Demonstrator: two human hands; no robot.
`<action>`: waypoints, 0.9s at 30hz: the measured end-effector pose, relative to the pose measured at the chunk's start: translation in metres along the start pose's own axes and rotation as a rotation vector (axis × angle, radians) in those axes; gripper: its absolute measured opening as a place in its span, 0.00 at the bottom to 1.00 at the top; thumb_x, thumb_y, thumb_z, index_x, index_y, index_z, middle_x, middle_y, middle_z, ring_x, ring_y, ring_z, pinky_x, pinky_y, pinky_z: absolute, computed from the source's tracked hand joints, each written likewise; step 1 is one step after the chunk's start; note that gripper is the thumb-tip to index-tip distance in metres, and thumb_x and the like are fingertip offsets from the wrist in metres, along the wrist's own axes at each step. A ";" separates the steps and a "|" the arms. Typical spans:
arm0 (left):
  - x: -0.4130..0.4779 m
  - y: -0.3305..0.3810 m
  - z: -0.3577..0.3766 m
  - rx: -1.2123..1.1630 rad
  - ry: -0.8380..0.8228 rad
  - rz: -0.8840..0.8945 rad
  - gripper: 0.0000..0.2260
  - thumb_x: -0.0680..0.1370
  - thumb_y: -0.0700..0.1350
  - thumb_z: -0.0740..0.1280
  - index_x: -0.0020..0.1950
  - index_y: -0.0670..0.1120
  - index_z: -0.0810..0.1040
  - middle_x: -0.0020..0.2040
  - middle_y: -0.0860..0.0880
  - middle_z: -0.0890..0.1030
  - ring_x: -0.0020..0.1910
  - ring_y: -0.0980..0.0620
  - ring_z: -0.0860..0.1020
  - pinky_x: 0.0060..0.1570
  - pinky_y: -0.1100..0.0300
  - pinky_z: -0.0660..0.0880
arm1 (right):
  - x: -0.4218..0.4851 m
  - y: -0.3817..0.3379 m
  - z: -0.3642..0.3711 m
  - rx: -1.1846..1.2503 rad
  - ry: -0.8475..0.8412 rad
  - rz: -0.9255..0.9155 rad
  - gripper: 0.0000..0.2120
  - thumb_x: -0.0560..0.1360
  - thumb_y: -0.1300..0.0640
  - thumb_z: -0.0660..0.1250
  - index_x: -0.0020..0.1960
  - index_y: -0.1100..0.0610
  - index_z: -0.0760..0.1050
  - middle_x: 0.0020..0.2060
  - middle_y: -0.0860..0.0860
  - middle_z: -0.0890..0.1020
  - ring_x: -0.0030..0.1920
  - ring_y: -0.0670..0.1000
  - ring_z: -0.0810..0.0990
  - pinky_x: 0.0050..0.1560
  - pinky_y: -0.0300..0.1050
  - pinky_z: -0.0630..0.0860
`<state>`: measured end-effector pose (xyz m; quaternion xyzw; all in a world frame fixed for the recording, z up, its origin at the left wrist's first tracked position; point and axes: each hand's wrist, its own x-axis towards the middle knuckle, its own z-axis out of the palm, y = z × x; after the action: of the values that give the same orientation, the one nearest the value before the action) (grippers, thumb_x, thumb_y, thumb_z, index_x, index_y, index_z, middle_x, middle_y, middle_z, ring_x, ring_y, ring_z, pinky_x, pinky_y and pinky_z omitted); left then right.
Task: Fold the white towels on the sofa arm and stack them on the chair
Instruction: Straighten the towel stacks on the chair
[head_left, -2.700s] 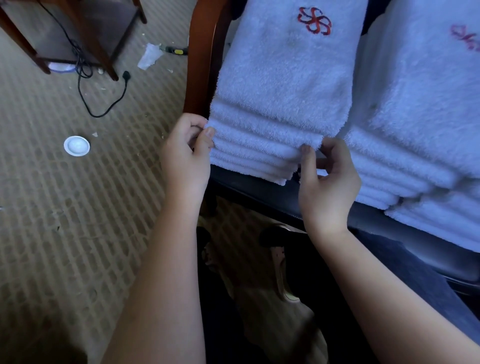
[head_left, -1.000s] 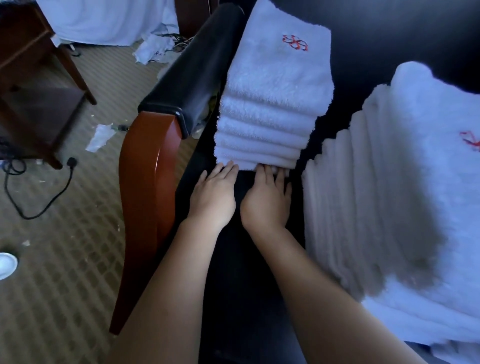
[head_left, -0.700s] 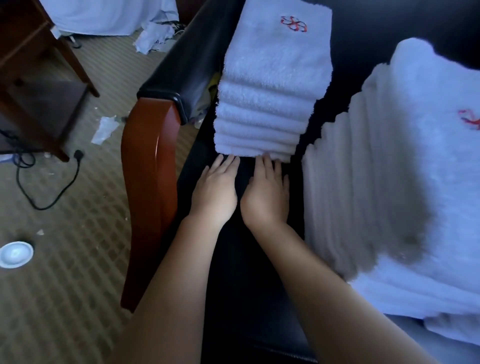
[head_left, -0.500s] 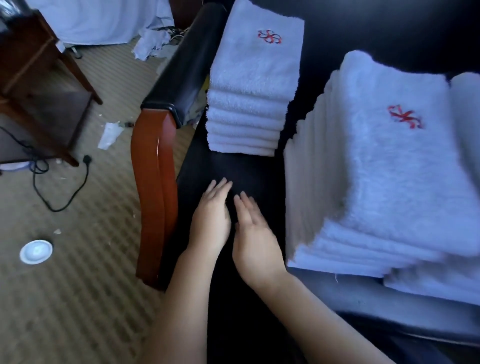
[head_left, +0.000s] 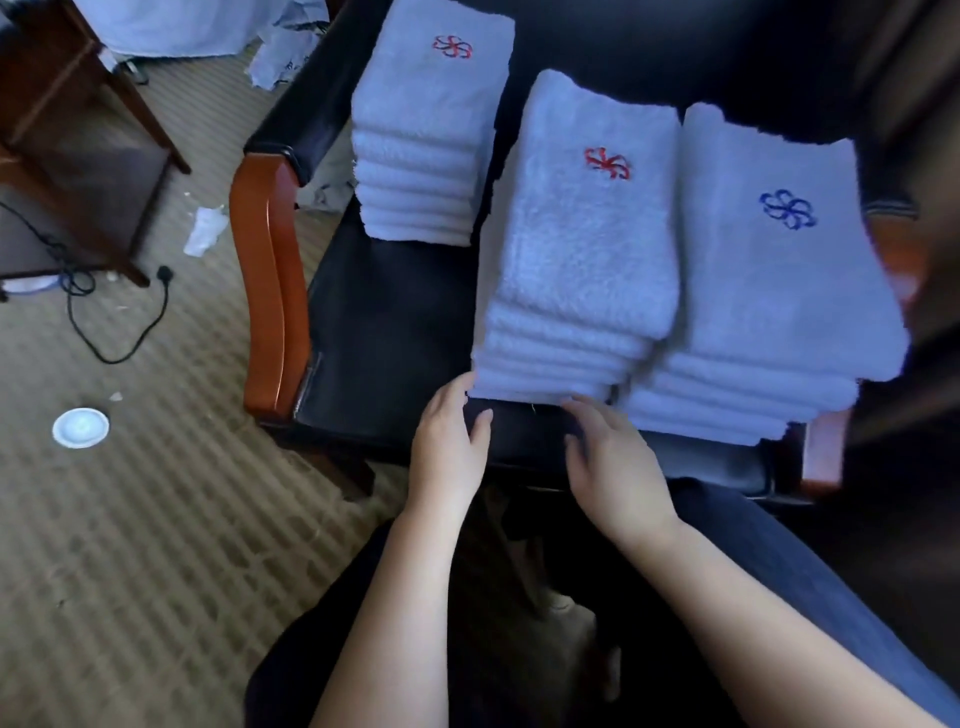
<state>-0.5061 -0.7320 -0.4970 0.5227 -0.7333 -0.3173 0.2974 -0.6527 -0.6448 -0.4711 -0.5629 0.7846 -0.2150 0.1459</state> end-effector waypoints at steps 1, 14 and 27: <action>0.001 0.000 0.001 -0.009 -0.019 -0.015 0.20 0.78 0.39 0.68 0.70 0.44 0.71 0.64 0.48 0.76 0.61 0.52 0.75 0.60 0.62 0.71 | 0.000 0.006 -0.004 0.026 0.007 0.055 0.18 0.77 0.64 0.63 0.66 0.60 0.73 0.62 0.55 0.78 0.62 0.57 0.76 0.58 0.41 0.68; 0.051 -0.005 0.018 0.057 -0.011 -0.213 0.03 0.77 0.41 0.69 0.45 0.42 0.77 0.40 0.50 0.80 0.38 0.52 0.77 0.35 0.64 0.72 | 0.010 0.013 0.014 0.354 0.030 0.320 0.21 0.78 0.61 0.64 0.70 0.58 0.66 0.63 0.50 0.74 0.64 0.49 0.72 0.58 0.32 0.64; 0.038 0.028 -0.038 -0.216 -0.152 -0.144 0.18 0.73 0.39 0.73 0.56 0.57 0.72 0.54 0.62 0.78 0.54 0.65 0.76 0.54 0.67 0.73 | -0.008 -0.001 0.003 0.605 0.261 0.296 0.22 0.78 0.62 0.62 0.71 0.58 0.66 0.64 0.47 0.75 0.63 0.43 0.73 0.64 0.35 0.68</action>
<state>-0.5033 -0.7676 -0.4478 0.5131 -0.6760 -0.4536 0.2721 -0.6476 -0.6379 -0.4736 -0.3423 0.7704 -0.4842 0.2342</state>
